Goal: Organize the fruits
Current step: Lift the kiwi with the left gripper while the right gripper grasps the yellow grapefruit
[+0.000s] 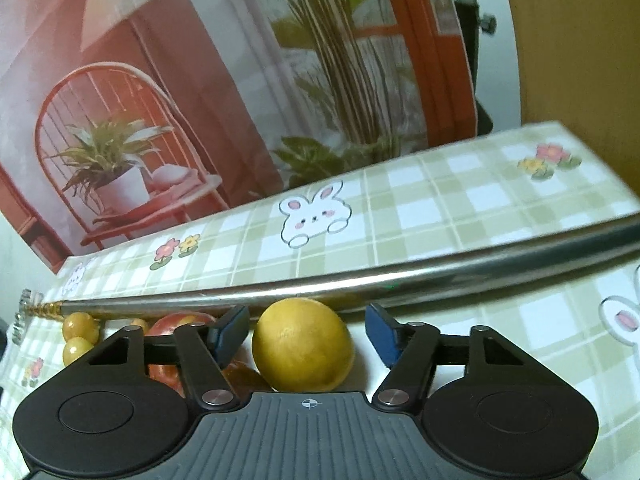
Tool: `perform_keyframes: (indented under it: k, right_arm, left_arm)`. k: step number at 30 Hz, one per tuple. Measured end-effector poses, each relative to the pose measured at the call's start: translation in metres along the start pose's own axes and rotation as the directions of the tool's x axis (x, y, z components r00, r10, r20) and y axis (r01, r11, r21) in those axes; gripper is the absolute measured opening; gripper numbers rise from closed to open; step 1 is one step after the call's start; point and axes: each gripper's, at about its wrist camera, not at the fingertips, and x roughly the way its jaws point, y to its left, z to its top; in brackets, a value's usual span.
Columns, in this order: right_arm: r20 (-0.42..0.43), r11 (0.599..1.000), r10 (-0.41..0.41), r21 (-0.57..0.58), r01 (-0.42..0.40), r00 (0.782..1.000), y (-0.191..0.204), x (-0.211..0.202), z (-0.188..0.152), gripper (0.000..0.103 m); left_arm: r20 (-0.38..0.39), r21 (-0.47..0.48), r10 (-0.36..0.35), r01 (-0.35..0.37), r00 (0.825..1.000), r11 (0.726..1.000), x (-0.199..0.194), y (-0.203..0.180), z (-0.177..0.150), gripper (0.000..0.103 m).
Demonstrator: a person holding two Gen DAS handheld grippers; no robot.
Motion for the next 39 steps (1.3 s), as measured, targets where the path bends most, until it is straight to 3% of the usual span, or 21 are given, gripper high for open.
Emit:
perform_keyframes:
  k: [7, 11, 16, 22, 32, 39]
  right_arm:
    - [-0.051, 0.992, 0.051, 0.122, -0.044, 0.997, -0.014, 0.009, -0.009, 0.053]
    - [-0.029, 0.992, 0.012, 0.128, -0.008, 0.999, -0.015, -0.003, -0.013, 0.053]
    - [0.037, 0.995, -0.038, 0.095, 0.035, 0.999, -0.010, -0.033, -0.016, 0.053]
    - [0.098, 0.998, -0.038, 0.046, 0.034, 0.994, 0.005, -0.078, -0.022, 0.053]
    - [0.138, 0.998, 0.053, 0.007, -0.054, 0.989, 0.041, -0.143, -0.048, 0.053]
    - [0.105, 0.994, 0.100, -0.063, -0.094, 0.989, 0.070, -0.166, -0.084, 0.053]
  left_arm:
    - [0.001, -0.008, 0.002, -0.002, 1.000, 1.000, -0.008, 0.001, -0.005, 0.025]
    - [0.010, -0.017, 0.002, -0.002, 1.000, 1.000, -0.019, 0.002, -0.007, 0.025]
    - [0.038, -0.029, 0.001, 0.000, 0.999, 1.000, -0.040, 0.002, -0.010, 0.025]
    - [0.079, -0.020, 0.011, -0.009, 0.997, 1.000, -0.072, -0.004, -0.013, 0.025]
    - [0.093, -0.039, 0.014, -0.010, 0.996, 0.999, -0.126, -0.005, -0.046, 0.025]
    - [0.033, -0.053, -0.006, 0.008, 0.999, 0.999, -0.118, -0.001, -0.087, 0.025]
